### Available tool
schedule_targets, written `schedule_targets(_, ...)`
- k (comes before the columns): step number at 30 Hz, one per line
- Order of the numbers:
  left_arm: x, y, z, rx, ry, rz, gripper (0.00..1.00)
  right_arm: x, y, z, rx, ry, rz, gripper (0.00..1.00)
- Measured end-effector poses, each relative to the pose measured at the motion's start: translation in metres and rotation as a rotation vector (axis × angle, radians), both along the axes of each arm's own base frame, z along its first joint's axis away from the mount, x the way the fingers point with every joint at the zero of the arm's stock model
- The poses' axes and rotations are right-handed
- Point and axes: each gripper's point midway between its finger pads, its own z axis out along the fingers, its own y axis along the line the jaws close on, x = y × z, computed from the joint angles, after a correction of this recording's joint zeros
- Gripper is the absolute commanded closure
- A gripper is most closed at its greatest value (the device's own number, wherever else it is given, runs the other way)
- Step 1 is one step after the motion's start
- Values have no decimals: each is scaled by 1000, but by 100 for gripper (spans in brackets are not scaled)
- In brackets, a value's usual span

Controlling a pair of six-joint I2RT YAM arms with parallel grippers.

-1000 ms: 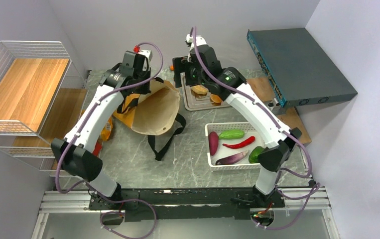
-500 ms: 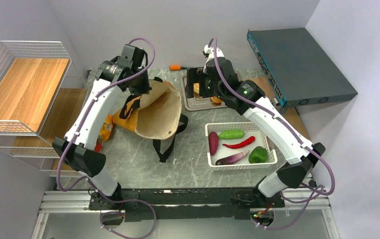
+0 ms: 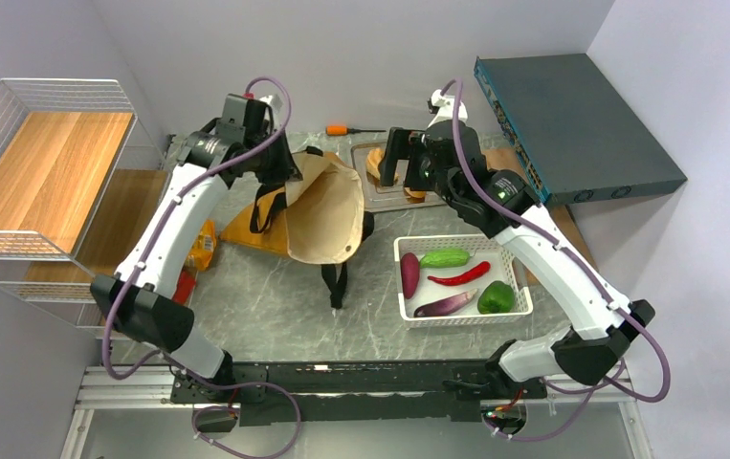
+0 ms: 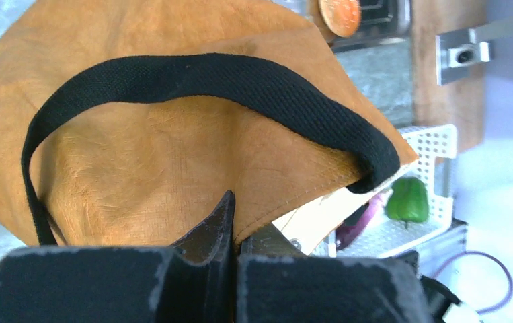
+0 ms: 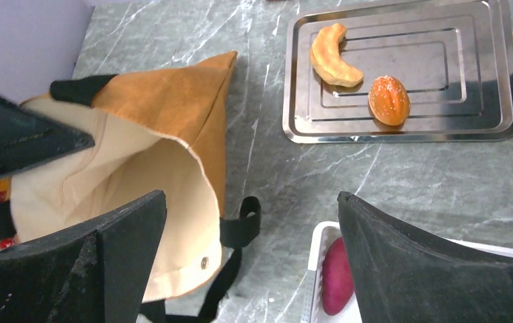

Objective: Place the food into the grocery bag and tie it
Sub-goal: Adjust the grocery bag at the center of the board, then pick up the food from the tray.

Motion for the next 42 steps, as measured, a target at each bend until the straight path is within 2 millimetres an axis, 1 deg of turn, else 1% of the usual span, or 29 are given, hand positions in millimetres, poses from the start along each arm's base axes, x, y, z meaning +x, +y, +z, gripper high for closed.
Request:
schedule_targets(2,-4,0,5,-61,-16,-23,100,4,0,2,13,-5,-18,0)
schedule_targets(5,-14,8,9,-143,-8,-29,100,10,5,-3,16,-1,-15,0)
schedule_targets(8,-18,21,13,-172,0,13,100,20,16,-17,14,59,11,0)
schedule_targets(10,-22,25,15,-173,-3,29,100,35,24,-27,19,120,6,0)
schedule_targets(13,-28,29,12,-158,3,42,100,67,29,-47,-5,213,-41,0)
schedule_targets(14,-29,30,10,-153,10,44,100,74,29,-52,-13,227,-50,0)
schedule_targets(16,-31,31,5,-141,27,51,100,87,27,-62,-33,256,-69,0)
schedule_targets(18,-33,33,1,-130,40,60,100,93,20,-67,-42,267,-84,0)
schedule_targets(21,-32,36,-1,-117,40,74,100,101,13,-65,-37,258,-73,0)
schedule_targets(24,-29,41,-1,-85,53,99,100,116,-1,-64,-37,244,-78,0)
schedule_targets(27,-17,44,4,-60,52,123,100,142,-12,-63,-39,229,-104,0)
schedule_targets(29,-10,40,4,-49,52,127,100,159,-18,-73,-41,235,-114,0)
schedule_targets(31,-3,33,2,-39,60,121,100,168,-27,-93,-56,276,-129,0)
schedule_targets(32,1,28,0,-34,63,114,100,171,-29,-101,-62,291,-133,0)
schedule_targets(35,17,4,-4,-2,78,77,100,179,-38,-127,-87,339,-146,0)
schedule_targets(37,33,-15,-11,10,80,53,100,180,-43,-140,-100,366,-151,0)
schedule_targets(38,38,-20,-14,14,83,47,100,179,-45,-146,-107,379,-149,0)
schedule_targets(39,44,-28,-21,21,94,37,100,178,-47,-150,-114,388,-150,0)
schedule_targets(41,49,-37,-34,28,119,28,100,179,-52,-155,-118,399,-151,0)
schedule_targets(42,50,-38,-39,32,130,27,100,179,-52,-156,-117,403,-149,0)
